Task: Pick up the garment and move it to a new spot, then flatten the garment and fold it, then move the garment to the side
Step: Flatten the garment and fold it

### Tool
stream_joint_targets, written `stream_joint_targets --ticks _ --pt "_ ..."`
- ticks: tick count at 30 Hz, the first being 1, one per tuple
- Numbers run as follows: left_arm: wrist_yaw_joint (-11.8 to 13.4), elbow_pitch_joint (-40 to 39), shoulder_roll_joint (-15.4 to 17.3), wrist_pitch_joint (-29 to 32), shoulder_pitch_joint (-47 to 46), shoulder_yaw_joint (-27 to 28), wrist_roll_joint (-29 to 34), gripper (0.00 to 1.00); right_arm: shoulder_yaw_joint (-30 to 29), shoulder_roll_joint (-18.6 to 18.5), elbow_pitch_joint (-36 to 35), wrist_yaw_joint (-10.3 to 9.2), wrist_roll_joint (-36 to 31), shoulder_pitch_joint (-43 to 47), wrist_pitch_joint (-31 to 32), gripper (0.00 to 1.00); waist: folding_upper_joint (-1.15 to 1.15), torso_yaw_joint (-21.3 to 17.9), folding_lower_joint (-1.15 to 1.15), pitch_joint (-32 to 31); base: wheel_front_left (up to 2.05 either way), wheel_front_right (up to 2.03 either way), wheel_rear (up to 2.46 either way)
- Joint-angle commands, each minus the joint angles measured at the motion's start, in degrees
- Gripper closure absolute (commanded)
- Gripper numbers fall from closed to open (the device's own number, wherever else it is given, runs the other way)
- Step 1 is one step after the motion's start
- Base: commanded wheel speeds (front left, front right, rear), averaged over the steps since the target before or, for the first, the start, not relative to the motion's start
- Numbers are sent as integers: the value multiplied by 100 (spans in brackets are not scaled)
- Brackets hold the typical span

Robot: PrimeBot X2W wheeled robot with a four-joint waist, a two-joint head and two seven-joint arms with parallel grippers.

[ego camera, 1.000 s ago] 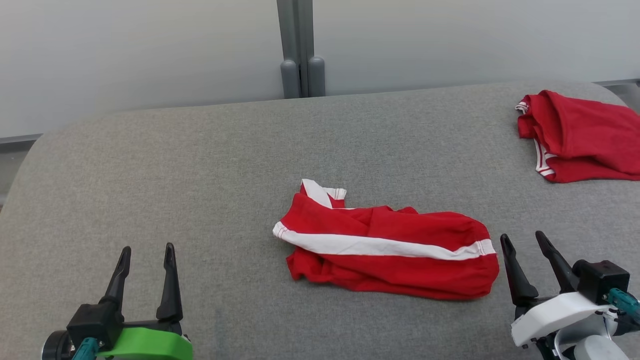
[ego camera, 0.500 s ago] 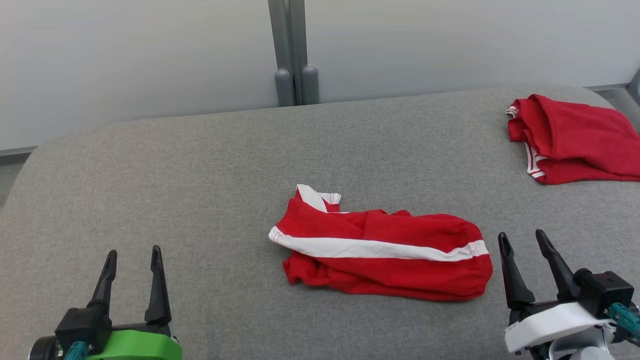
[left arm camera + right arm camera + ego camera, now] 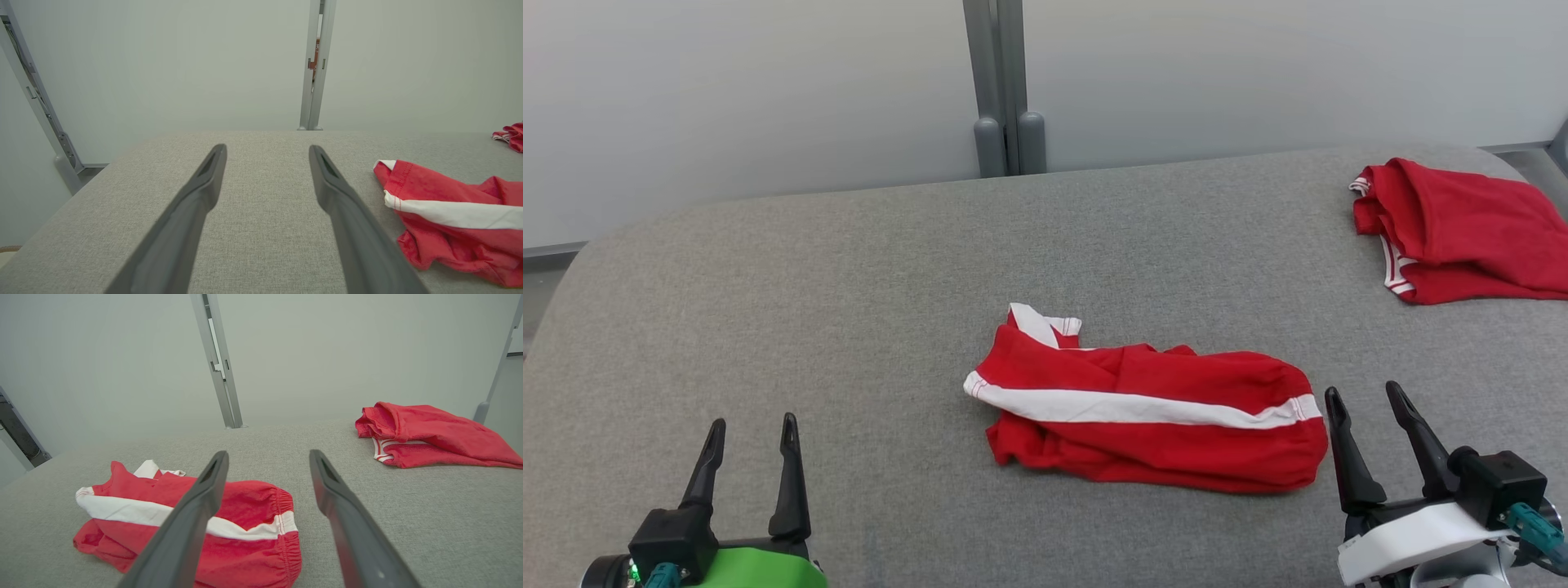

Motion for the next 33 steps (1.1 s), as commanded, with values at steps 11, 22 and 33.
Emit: stream_joint_targets --ticks 11,22,33 --pt "-37 114 42 2 -7 -41 -63 0 99 10 -117 -10 -42 75 -15 0 0 14 0 -5 0 0 0" --pt "-40 216 79 2 -48 -50 -94 0 143 0 -89 -10 -33 95 -15 0 0 22 0 -21 0 0 0" --pt "-41 242 85 2 -43 -58 -119 0 155 1 -70 -10 -14 61 -15 0 0 22 0 -15 0 0 0"
